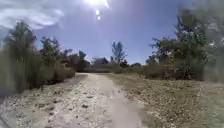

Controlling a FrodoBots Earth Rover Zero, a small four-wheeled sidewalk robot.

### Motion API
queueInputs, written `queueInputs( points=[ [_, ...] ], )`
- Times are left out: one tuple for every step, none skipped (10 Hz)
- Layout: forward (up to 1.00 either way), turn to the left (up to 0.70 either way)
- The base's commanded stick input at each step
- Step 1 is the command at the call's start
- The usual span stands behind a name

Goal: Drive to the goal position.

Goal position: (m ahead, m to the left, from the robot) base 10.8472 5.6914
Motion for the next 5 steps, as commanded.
queueInputs(
  points=[
    [0.7, 0.0],
    [0.7, 0.0],
    [0.7, 0.0],
    [0.7, 0.0],
    [0.7, 0.0]
  ],
)
